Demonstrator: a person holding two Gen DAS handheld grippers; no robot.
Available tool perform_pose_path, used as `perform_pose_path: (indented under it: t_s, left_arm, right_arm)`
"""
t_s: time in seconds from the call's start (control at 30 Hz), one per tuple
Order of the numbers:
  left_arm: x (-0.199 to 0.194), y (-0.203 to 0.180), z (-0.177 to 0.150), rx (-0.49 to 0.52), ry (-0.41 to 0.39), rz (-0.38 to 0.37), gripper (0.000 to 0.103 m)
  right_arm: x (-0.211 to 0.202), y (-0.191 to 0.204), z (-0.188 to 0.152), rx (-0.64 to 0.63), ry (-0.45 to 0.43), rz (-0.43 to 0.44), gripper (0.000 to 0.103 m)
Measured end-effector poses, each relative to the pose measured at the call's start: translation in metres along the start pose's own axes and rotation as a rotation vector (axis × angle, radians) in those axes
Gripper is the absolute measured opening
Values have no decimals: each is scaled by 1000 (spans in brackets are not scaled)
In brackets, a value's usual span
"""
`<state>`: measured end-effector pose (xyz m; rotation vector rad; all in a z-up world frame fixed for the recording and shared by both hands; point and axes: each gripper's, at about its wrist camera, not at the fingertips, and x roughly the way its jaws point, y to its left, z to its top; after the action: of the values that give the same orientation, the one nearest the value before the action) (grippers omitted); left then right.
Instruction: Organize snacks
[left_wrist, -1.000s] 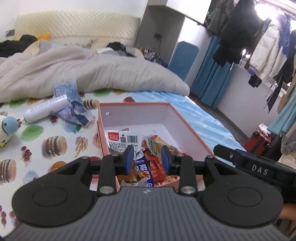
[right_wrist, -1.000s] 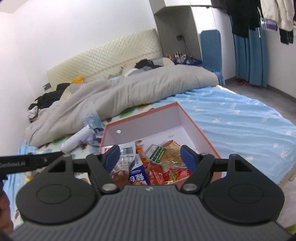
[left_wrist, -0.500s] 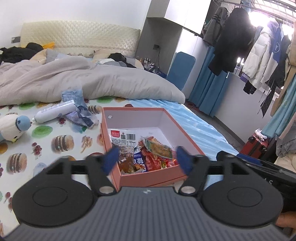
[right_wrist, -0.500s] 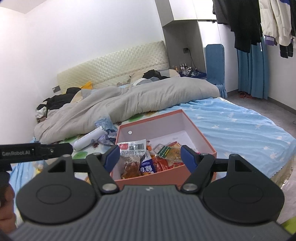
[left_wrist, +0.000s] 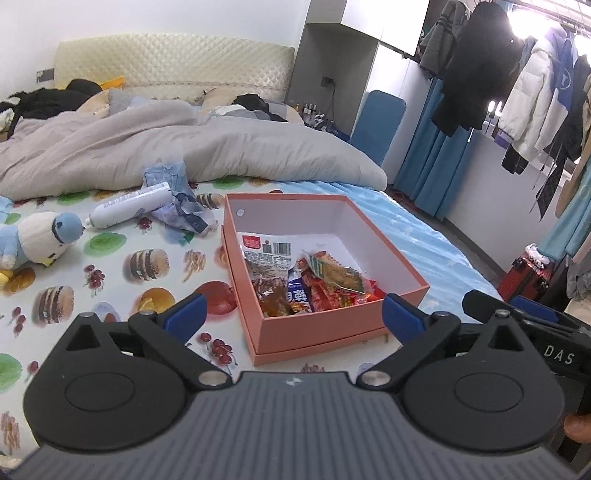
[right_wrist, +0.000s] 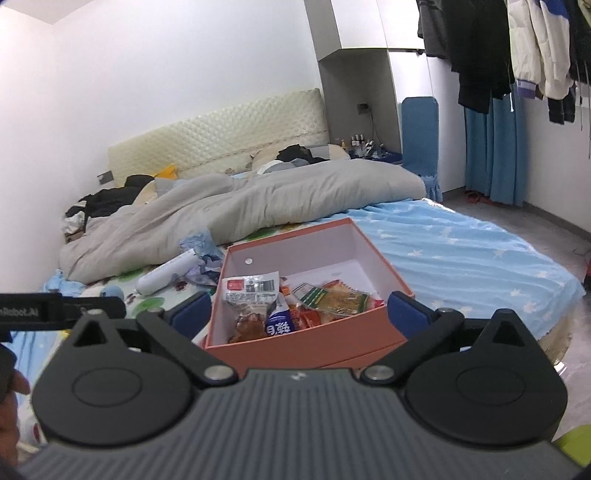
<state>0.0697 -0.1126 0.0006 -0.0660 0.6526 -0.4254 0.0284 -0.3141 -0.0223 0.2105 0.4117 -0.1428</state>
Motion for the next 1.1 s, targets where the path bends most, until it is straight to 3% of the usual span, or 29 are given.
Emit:
perform_pose_path:
  t_s: [1.1]
  left_arm:
    - [-8,-3,-1,25,-1,36,103]
  right_arm:
    - [-8,-2,0,5,-17,-9,103]
